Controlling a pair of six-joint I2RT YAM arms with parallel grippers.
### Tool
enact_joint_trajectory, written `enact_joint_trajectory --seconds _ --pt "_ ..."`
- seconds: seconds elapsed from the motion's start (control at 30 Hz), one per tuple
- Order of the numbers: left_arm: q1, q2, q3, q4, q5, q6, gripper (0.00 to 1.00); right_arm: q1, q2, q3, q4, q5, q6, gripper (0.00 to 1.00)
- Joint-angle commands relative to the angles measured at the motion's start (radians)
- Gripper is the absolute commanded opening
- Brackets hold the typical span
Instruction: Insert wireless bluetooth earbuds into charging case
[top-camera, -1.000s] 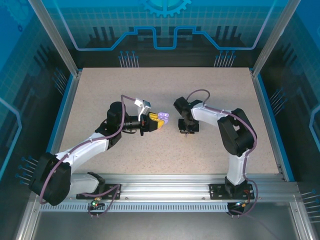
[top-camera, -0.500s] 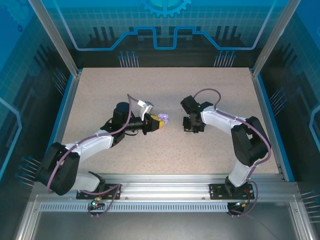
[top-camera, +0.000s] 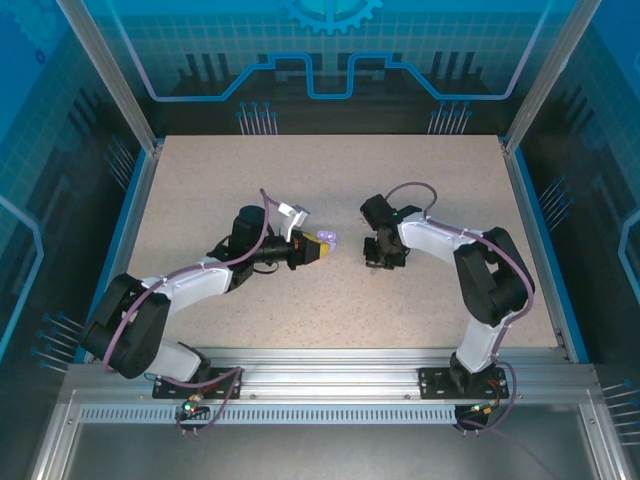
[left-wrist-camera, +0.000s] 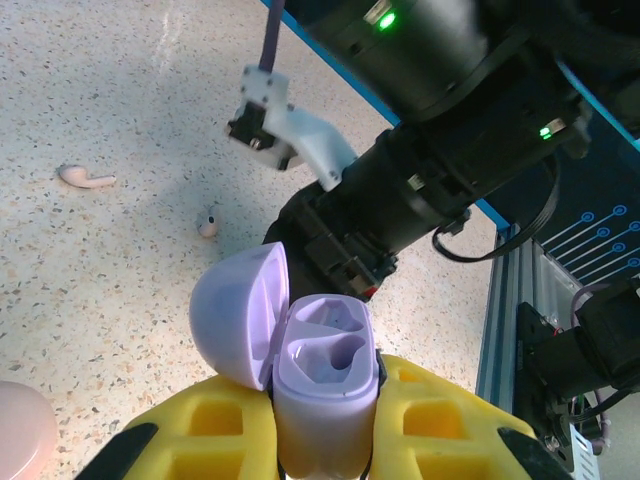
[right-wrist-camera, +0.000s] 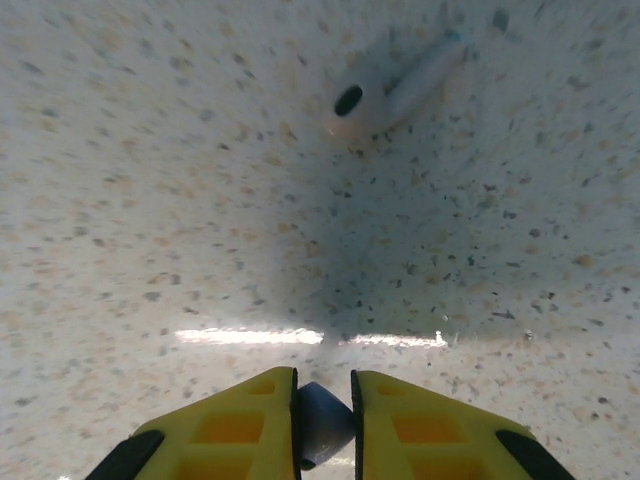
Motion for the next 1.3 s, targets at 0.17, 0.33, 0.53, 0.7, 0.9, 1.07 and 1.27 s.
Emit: enact_joint_trajectory --seconds 0.17,0.33,0.53,0.7,0.9,1.07,1.27 --pt "0.003 -0.009 -0.005 -0.009 -0.01 0.005 0.09 0.001 0.075 0.029 -0.031 -0.018 -0.013 0.2" --pt "0.004 -0.01 -0.002 -0.013 -0.013 0.007 0.09 0.008 0.103 0.05 -0.066 -0.008 -0.018 0.23" --pt "0.004 -0.014 -0.001 -0.022 -0.018 0.014 0.09 0.019 0.128 0.061 -0.092 0.001 -0.018 0.28" --pt "0.005 -0.019 -0.001 -0.031 -0.021 0.02 0.09 0.028 0.144 0.073 -0.109 0.007 -0.015 0.29" --pt "0.004 -0.021 -0.004 -0.033 -0.022 0.02 0.09 0.03 0.122 0.065 -0.099 0.017 -0.003 0.18" --pt "0.004 -0.016 -0.006 -0.035 -0.022 0.02 0.09 0.022 0.051 0.043 -0.08 0.031 0.003 0.14" --pt "0.003 0.004 -0.004 -0.026 -0.02 0.008 0.08 -0.002 -0.021 0.016 -0.068 0.027 0.007 0.14"
